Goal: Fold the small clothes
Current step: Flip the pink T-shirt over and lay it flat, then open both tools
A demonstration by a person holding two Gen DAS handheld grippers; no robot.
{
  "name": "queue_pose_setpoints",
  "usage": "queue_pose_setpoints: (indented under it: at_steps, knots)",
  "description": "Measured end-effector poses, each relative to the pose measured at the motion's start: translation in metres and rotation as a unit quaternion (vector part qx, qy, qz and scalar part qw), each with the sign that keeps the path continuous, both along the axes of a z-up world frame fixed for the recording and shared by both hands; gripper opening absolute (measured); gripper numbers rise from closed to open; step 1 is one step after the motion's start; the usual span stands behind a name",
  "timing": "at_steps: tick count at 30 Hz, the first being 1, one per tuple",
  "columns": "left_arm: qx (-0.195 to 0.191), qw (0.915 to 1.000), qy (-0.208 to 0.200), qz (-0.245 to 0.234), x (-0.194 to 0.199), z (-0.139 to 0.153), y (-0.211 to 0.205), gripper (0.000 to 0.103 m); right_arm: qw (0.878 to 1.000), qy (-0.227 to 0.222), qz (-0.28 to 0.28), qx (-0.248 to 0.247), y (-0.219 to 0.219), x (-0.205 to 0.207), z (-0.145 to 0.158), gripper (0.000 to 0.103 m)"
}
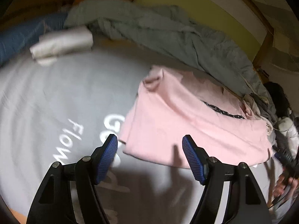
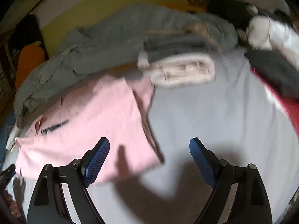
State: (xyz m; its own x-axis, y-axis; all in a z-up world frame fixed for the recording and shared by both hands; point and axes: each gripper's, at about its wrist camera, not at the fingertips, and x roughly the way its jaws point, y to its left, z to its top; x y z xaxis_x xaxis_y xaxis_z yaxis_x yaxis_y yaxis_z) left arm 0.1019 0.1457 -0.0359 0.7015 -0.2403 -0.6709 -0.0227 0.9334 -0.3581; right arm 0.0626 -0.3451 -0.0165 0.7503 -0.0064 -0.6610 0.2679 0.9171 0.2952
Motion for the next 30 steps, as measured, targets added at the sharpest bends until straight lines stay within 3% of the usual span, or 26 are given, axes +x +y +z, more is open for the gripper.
queue_pose_setpoints:
  at_steps: [2, 3, 4, 5, 6, 8, 11, 14, 16, 18, 21, 23, 25, 26, 28, 30]
  knots:
    - [-0.019, 0.9996, 0.014, -0.013, 0.007, -0.011, -0.002, 0.063, 0.999, 0.011, 0.008, 0.044, -0.005, -0.001, -0.015, 0.085]
    - [-0.018, 0.9997, 0.016, -0.005, 0.009, -0.014, -0.001, 0.039, 0.998, 0.012, 0.012, 0.055, -0.005, 0.001, -0.020, 0.070]
    - [-0.014, 0.9998, 0.013, 0.008, 0.009, -0.015, 0.000, 0.021, 0.999, 0.007, 0.018, 0.047, -0.004, 0.004, -0.019, 0.056]
    - [-0.036, 0.9992, 0.014, 0.000, 0.009, -0.016, 0.002, 0.008, 0.999, 0.005, 0.026, 0.044, -0.003, 0.007, -0.019, 0.022]
    - [-0.049, 0.9987, 0.013, 0.004, 0.004, -0.016, 0.004, 0.008, 0.998, 0.004, 0.039, 0.056, -0.004, 0.009, -0.020, 0.007]
    - [-0.037, 0.9992, -0.003, 0.016, -0.007, -0.007, 0.004, 0.007, 0.997, -0.007, 0.026, 0.074, -0.007, 0.001, -0.016, 0.006]
    - [-0.006, 0.9994, -0.024, 0.024, -0.035, 0.014, -0.002, 0.007, 0.999, -0.021, 0.010, 0.042, -0.003, -0.027, 0.004, 0.006]
    - [0.012, 0.9994, 0.010, 0.032, -0.063, 0.016, -0.001, 0.008, 0.999, -0.008, -0.003, 0.035, 0.001, -0.072, 0.006, 0.006]
    - [0.020, 0.9988, 0.026, 0.038, -0.086, 0.005, 0.003, 0.008, 1.000, 0.006, -0.012, 0.003, 0.009, -0.095, -0.008, 0.006]
    - [0.040, 0.9976, 0.043, 0.036, -0.095, -0.009, 0.000, 0.009, 0.999, 0.028, -0.014, -0.023, 0.015, -0.099, -0.021, 0.006]
    - [0.084, 0.9955, 0.030, 0.034, -0.101, -0.010, -0.008, 0.014, 0.997, 0.053, -0.002, -0.062, 0.021, -0.093, -0.024, 0.006]
    - [0.065, 0.9964, 0.031, 0.044, -0.102, -0.006, 0.000, 0.018, 0.996, 0.052, 0.005, -0.076, 0.024, -0.095, -0.019, 0.009]
    - [0.087, 0.9944, 0.002, 0.061, -0.110, 0.007, 0.002, 0.018, 0.996, 0.040, -0.019, -0.083, 0.019, -0.101, -0.013, 0.014]
    - [0.120, 0.9905, -0.025, 0.062, -0.116, 0.016, -0.003, 0.018, 0.992, 0.037, -0.046, -0.115, 0.022, -0.104, -0.006, 0.025]
    - [0.156, 0.9845, -0.069, 0.041, -0.123, 0.033, -0.018, 0.022, 0.979, 0.022, -0.080, -0.189, 0.038, -0.108, 0.013, 0.033]
    - [0.150, 0.9842, -0.094, 0.003, -0.123, 0.047, -0.035, 0.026, 0.978, -0.037, -0.038, -0.200, 0.061, -0.118, 0.034, 0.040]
